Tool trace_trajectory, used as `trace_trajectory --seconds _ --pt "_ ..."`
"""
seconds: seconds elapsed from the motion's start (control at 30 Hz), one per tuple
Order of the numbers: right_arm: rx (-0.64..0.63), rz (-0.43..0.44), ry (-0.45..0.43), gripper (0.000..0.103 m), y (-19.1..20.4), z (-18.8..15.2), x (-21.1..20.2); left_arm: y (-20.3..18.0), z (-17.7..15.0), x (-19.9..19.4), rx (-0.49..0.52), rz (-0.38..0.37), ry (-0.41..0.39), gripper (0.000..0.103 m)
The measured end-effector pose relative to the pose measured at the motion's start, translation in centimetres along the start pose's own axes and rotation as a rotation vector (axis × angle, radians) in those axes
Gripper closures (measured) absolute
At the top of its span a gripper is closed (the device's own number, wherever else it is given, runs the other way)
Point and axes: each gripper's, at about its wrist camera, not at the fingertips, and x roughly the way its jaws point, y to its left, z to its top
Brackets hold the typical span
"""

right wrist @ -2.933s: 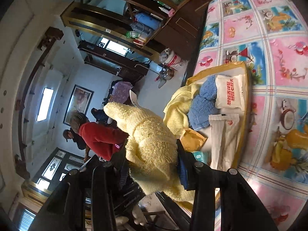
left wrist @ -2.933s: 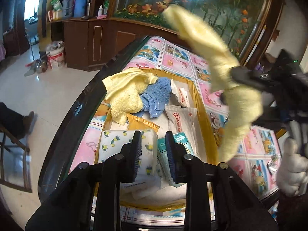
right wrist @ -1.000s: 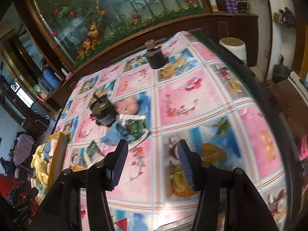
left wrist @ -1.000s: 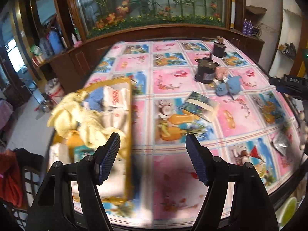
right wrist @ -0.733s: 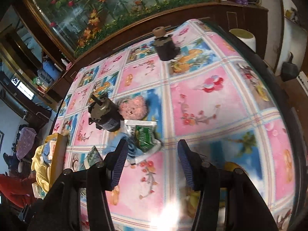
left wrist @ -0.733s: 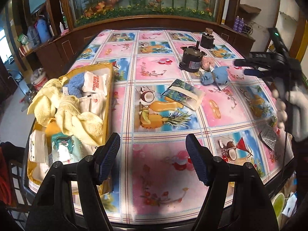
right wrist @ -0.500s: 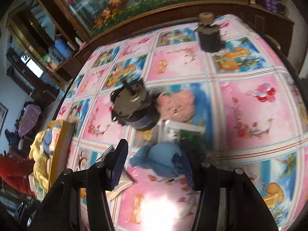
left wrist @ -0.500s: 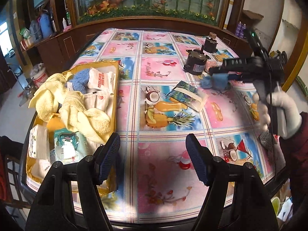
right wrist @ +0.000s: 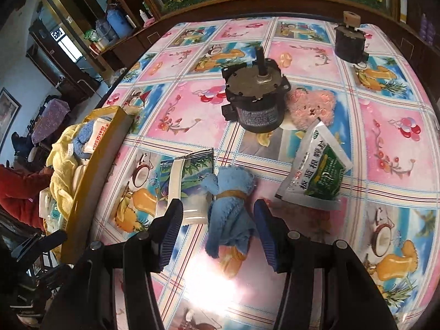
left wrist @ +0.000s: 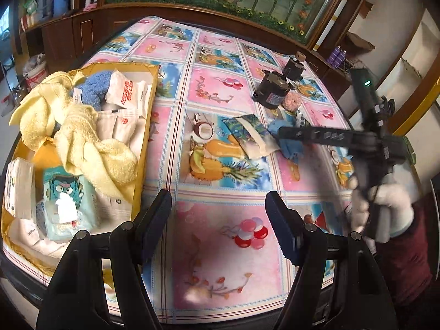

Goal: Organize soft objects
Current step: 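Grasp the blue tied towel with the right gripper while the left approaches the green-print packet, then grasp the green-print packet with the left gripper and lift it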

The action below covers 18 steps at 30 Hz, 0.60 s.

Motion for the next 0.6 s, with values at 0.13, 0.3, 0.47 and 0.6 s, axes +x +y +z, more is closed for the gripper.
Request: trace_trajectory --seconds 0.13,0.3,0.47,0.6 --pt "0.057 -0.014 0.012 0.081 -1.0 -0.5 0.8 -1.0 2.0 0.4 0.018 0.018 -0.016 0.032" --pt "0.114 -0.015 -0.039 0.08 -3.5 -2.7 -2.3 -3.1 5.2 5.6 0.048 0.031 0.039 0.032" --pt "0.129 0.002 -0.035 0.08 -4.8 -4.7 -3.6 -4.5 7.5 11.8 0.058 0.022 0.121 0.032" --pt "0.148 0.025 -0.036 0.08 -5.5 -5.2 -3.5 -5.4 8.4 15.1 0.101 0.108 0.137 0.032"
